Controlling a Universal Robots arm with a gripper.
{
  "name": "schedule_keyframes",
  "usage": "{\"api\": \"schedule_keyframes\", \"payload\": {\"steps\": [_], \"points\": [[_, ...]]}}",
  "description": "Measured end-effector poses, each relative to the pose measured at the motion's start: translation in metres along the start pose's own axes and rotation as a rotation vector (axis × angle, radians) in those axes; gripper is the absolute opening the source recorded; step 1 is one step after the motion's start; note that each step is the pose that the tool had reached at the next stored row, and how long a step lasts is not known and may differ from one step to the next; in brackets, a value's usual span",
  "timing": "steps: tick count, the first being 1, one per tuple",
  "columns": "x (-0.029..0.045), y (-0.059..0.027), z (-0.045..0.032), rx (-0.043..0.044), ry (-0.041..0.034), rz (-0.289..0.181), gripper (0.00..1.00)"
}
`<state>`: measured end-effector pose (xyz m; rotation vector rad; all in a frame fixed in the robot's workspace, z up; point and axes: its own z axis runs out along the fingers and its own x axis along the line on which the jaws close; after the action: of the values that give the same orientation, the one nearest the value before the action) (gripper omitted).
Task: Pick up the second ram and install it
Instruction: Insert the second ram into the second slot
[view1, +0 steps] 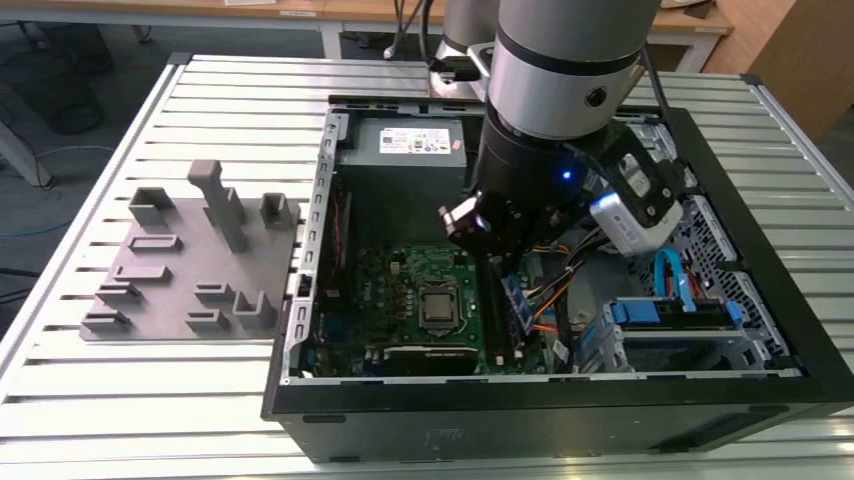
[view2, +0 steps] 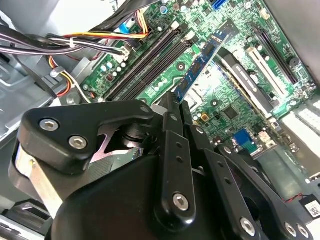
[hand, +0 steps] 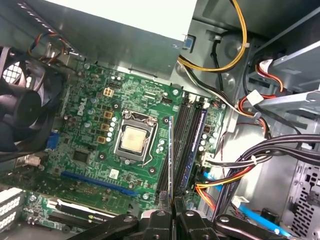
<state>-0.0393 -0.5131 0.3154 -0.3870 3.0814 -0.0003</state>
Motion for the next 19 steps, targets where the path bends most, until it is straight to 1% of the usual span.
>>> {"api": "schedule_keyframes", "payload": {"steps": [8, 12, 13, 19], "points": [[0.0000, 0.0000, 0.0002, 0.0015, 0.0002, 0.041, 0.14], [0.0000, 0.0000, 0.0002, 0.0017, 0.0003, 0.044, 0.14], [0.0000, 0.0000, 0.0004, 0.0019, 0.0002, 0.052, 0.14], [0.0000, 0.0000, 0.0015, 0.0059, 0.0009, 0.160, 0.14]]}}
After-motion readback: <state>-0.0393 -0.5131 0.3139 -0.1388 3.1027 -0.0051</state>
